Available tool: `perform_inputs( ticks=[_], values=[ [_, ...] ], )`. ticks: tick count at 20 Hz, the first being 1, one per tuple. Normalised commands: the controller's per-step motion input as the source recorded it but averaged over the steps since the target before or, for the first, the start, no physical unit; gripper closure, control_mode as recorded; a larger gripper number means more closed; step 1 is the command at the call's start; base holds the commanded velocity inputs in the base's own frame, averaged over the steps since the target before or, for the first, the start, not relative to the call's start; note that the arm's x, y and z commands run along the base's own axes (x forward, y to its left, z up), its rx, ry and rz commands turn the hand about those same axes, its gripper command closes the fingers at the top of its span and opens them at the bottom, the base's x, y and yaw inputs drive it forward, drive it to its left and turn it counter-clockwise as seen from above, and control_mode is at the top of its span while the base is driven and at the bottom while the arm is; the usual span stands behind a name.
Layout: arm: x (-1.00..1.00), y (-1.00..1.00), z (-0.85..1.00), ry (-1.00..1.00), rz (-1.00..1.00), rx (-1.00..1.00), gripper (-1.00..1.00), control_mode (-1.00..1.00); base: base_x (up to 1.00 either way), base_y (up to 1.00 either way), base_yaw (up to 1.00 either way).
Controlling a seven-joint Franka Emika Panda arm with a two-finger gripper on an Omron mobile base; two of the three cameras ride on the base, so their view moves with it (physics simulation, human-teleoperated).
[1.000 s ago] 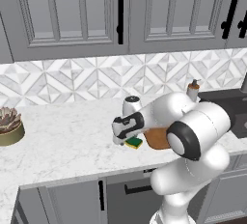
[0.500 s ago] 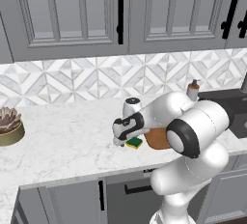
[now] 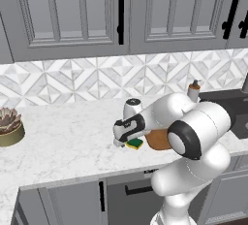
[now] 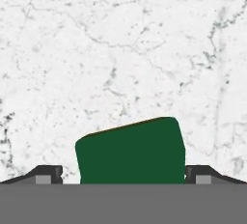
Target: Pick up the sponge from the counter and clean the cutting board by briefly scrubbing or pressing down on the cutting board. Once finished, release the sponge.
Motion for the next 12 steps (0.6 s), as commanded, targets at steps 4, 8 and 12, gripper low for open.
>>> perform_inputs(
  ticks=[4,8,12],
  values=[
    [0.00,-0.02,0.01,0.00,0.00,0.00,-1.00,-1.00,0.00,0.00,0.00],
    [0.02,0.00,0.02,0.00,0.00,0.00,-1.00,-1.00,0.00,0.00,0.00],
    [0.00,-0.06,0.03,0.00,0.00,0.00,-1.00,-1.00,0.00,0.00,0.00]
  ],
)
